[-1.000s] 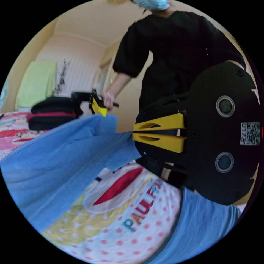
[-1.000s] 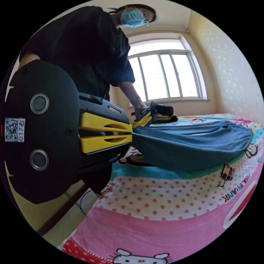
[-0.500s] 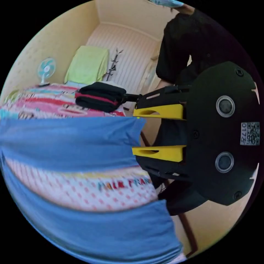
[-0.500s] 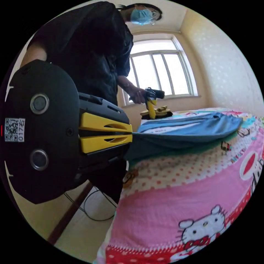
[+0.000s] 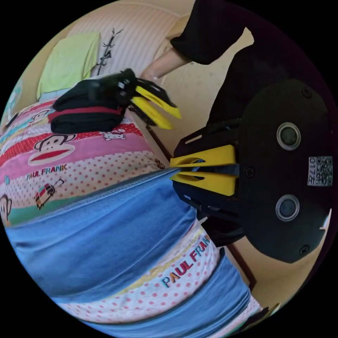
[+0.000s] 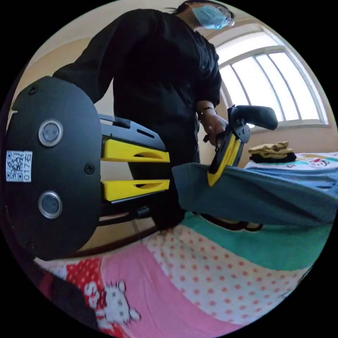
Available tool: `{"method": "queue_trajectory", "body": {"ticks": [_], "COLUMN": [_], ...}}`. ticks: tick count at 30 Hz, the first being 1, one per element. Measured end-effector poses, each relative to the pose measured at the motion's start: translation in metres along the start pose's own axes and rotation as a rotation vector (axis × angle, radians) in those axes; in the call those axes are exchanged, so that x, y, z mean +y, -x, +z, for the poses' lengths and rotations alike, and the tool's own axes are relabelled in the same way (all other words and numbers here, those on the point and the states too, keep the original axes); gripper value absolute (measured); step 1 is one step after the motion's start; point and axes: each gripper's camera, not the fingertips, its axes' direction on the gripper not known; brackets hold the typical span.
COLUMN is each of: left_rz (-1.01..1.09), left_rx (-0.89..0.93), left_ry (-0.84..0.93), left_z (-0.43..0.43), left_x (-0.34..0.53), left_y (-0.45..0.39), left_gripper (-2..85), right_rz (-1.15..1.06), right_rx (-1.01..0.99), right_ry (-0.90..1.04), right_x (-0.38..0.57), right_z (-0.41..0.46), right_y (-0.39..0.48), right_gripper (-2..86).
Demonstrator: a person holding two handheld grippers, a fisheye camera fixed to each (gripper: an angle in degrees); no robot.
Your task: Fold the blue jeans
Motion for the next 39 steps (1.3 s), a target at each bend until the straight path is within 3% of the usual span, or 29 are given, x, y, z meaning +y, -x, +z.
{"method": "queue_trajectory", "body": {"ticks": [2,5,8,10,13,18,22,25,27,30,32,34,36,39], "left_rz": [-0.015,-0.012,-0.020,-0.030,-0.076,-0.152,-0.080,-0.107,-0.166,-0.242,-0.325,-0.471,-0.491,-0.502], "left_rx": [0.072,0.116,0.136,0.304,0.379,0.665,0.951,1.231,1.268,1.149,0.988,0.758,0.664,0.478], "left_ry": [-0.037,-0.073,-0.098,-0.173,-0.212,-0.335,-0.456,-0.650,-0.766,-0.871,-0.823,-0.744,-0.747,-0.710], "left_z": [-0.006,-0.013,-0.020,-0.031,-0.036,-0.043,-0.058,-0.062,-0.070,-0.097,-0.111,-0.123,-0.134,-0.149], "left_x": [0.006,0.015,0.025,0.039,0.054,0.087,0.131,0.186,0.223,0.270,0.284,0.297,0.304,0.308], "left_y": [0.008,0.015,0.030,0.051,0.078,0.129,0.170,0.222,0.253,0.296,0.320,0.345,0.350,0.337], "left_gripper": [-0.9,-0.9,-1.0,-1.0,-1.0,-1.0,-0.9,-0.9,-0.9,-0.8,-0.5,0.2,1.5,5.5], "right_rz": [0.081,0.083,0.183,0.233,0.247,0.272,-0.020,-0.084,-0.102,-0.070,-0.016,-0.033,-0.067,-0.111], "right_rx": [0.234,0.361,0.345,0.276,0.145,0.340,0.069,-0.110,-0.152,-0.142,-0.179,-0.180,-0.183,-0.013], "right_ry": [-0.102,-0.375,-0.616,-0.757,-0.934,-0.995,-1.063,-1.063,-1.053,-1.007,-0.980,-0.986,-0.912,-0.699], "right_x": [-0.058,-0.139,-0.206,-0.234,-0.265,-0.299,-0.334,-0.384,-0.419,-0.478,-0.505,-0.503,-0.493,-0.442], "right_z": [-0.080,-0.170,-0.228,-0.247,-0.255,-0.248,-0.228,-0.198,-0.177,-0.135,-0.098,-0.074,-0.052,-0.012], "right_y": [-0.011,-0.027,-0.056,-0.070,-0.079,-0.038,0.005,0.024,0.036,0.045,0.041,0.046,0.054,0.083], "right_gripper": [11.2,12.7,12.8,12.9,12.2,3.6,2.1,1.8,1.7,1.9,2.4,3.0,3.8,5.8]}}
